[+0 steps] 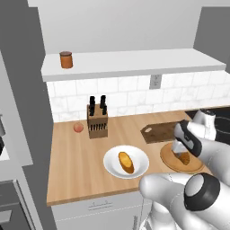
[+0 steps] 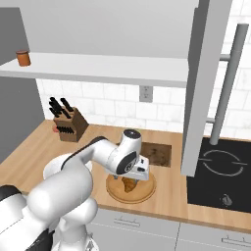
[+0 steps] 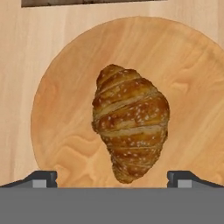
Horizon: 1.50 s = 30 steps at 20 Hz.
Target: From the different types of pastries on the counter, select a croissant and place it on the cutting board. Then retrieve a jar of jam from the cabinet and place it alongside the croissant on the cutting board.
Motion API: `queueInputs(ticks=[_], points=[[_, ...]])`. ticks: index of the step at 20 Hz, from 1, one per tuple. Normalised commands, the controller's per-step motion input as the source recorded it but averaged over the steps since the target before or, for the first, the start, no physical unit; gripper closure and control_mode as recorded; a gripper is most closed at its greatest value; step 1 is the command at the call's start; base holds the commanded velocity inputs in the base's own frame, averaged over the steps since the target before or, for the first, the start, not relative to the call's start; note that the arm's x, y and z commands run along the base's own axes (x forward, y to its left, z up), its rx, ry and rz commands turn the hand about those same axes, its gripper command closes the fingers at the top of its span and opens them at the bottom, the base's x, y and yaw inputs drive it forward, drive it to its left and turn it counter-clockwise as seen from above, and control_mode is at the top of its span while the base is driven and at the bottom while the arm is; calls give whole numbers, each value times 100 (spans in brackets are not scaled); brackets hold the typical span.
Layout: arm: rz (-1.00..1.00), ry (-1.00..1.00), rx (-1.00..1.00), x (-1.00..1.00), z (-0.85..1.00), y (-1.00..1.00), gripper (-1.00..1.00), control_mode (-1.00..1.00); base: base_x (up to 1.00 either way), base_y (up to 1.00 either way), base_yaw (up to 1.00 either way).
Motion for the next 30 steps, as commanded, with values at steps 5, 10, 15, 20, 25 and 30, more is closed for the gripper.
queueInputs(ticks=[5,10,15,20,25,30], points=[[0,0,0,0,-9,0,-100,-100,0,0,0],[0,0,-1,14,-16,0,-100,-100,0,0,0],[0,0,0,22,-12,0,-100,-100,0,0,0],[0,0,0,20,-9,-9,-100,-100,0,0,0],[0,0,0,0,-23,-12,-100,-100,0,0,0],[0,0,0,2,-21,-1,-100,-100,0,0,0]])
